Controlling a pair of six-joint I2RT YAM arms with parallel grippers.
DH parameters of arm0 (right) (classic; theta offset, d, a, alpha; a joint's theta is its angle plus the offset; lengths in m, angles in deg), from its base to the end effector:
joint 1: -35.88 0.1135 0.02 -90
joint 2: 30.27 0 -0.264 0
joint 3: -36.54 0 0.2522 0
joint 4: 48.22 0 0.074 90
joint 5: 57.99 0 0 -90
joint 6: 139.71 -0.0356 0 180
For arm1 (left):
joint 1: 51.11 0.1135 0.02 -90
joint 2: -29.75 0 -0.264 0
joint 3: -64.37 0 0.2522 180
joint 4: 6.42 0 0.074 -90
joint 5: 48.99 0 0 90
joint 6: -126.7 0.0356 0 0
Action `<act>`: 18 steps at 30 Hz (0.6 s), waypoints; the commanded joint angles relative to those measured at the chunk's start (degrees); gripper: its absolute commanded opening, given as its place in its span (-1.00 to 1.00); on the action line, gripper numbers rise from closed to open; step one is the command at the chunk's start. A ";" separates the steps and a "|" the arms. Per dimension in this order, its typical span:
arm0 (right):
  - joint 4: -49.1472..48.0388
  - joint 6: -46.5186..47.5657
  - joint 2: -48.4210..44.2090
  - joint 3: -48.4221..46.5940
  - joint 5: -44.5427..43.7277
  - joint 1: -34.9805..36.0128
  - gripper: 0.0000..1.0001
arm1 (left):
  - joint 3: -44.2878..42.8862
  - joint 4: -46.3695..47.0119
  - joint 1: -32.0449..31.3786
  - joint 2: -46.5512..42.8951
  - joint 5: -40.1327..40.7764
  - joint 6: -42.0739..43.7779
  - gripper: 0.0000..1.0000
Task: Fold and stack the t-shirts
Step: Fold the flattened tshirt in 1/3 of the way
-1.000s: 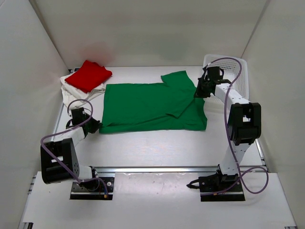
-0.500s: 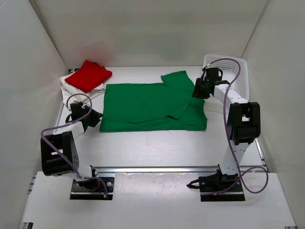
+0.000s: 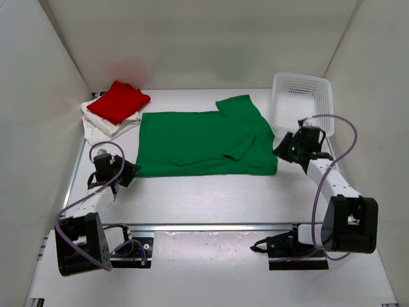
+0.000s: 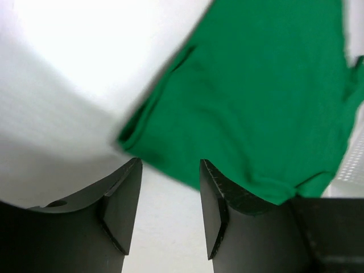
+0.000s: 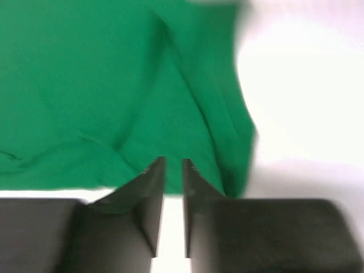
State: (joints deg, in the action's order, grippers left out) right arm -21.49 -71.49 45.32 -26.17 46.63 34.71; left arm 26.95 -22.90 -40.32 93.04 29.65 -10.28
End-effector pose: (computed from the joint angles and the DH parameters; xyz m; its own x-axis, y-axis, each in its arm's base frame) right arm 0.2838 0.0032 0.2438 -0.6567 0.3725 -0.6557 0.0743 0.8972 0.4353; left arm 0.2064 0.0322 0.1659 -0.4218 -0.8101 -0.4072 -0.5115 0.5834 -0.6309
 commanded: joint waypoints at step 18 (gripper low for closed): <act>-17.36 -11.79 3.68 19.68 -0.03 -5.16 -0.78 | 1.43 8.26 -3.49 10.46 -1.04 -4.08 -1.00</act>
State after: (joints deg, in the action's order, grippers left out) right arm -35.45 -81.94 47.29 -5.23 47.06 30.17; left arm 28.92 -16.25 -43.40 103.86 27.31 -14.37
